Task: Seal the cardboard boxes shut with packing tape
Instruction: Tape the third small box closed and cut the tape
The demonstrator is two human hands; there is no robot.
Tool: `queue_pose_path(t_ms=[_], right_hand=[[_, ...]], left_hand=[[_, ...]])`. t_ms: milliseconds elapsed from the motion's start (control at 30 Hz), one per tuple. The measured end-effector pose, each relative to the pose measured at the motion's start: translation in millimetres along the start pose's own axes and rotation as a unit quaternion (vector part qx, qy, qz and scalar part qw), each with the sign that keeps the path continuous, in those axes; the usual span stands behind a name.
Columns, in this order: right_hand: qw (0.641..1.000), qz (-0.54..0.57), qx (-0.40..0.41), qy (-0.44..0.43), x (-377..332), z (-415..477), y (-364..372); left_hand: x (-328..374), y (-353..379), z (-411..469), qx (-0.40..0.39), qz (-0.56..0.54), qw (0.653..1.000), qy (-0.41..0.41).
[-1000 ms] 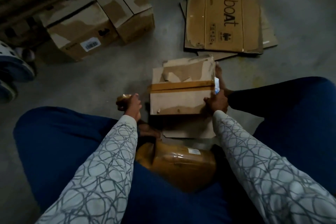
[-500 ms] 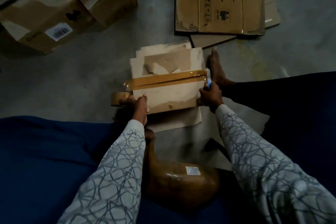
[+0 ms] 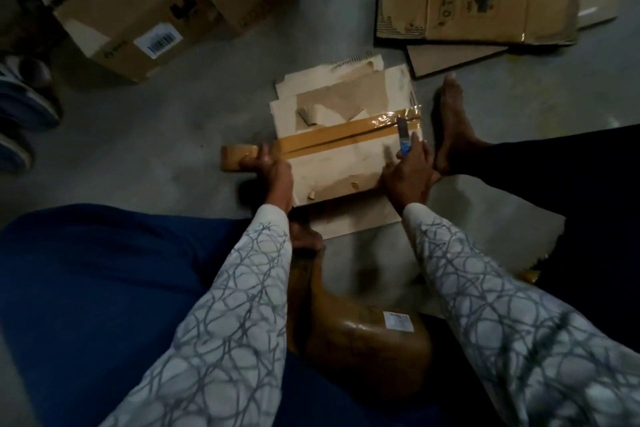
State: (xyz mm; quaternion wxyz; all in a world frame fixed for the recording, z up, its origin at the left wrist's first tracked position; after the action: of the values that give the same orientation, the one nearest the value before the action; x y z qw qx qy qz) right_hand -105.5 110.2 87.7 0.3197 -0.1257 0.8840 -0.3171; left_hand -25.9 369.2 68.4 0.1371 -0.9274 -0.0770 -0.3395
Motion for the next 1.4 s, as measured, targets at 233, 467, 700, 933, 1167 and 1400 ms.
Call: queue_pose_path(t_ms=[233, 467, 700, 933, 1167, 1400], right_hand=[[0.991, -0.085, -0.105, -0.001, -6.1, -33.4, 15.0], [0.986, 0.033, -0.152, -0.058, -49.0, -32.2, -3.6], [0.979, -0.021, -0.183, 0.085, -12.9, -6.4, -14.9], [0.948, 0.173, -0.243, -0.114, -88.3, -125.4, 12.7], [0.900, 0.209, -0.315, -0.217, -108.4, -190.6, 3.2], [0.902, 0.185, -0.315, -0.231, -121.3, -198.6, -8.0]], left_hand=[[-9.0, -9.6, 11.3, -0.086, -0.001, 0.992, -0.088], [59.9, -61.9, -80.1, 0.086, 0.168, 0.981, 0.042], [127.6, -67.8, -170.9, 0.064, 0.569, 0.737, 0.358], [110.9, -67.1, -199.7, -0.093, 0.515, 0.742, 0.420], [104.2, -74.2, -196.1, -0.131, 0.378, 0.839, 0.369], [123.6, -81.3, -178.3, -0.107, 0.349, 0.845, 0.390]])
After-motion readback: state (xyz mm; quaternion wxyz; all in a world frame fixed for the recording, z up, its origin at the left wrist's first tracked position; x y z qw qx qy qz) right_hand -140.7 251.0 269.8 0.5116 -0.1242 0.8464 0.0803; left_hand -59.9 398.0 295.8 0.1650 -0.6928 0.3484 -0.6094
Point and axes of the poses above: each hand's wrist, its own z-axis towards the middle knuckle, its own y-axis out of the palm, x = y × z, the point moved 5 cm from there along z, towards the middle knuckle, and after that the axes turned 11 degrees about -x, right-handed, at the moved point
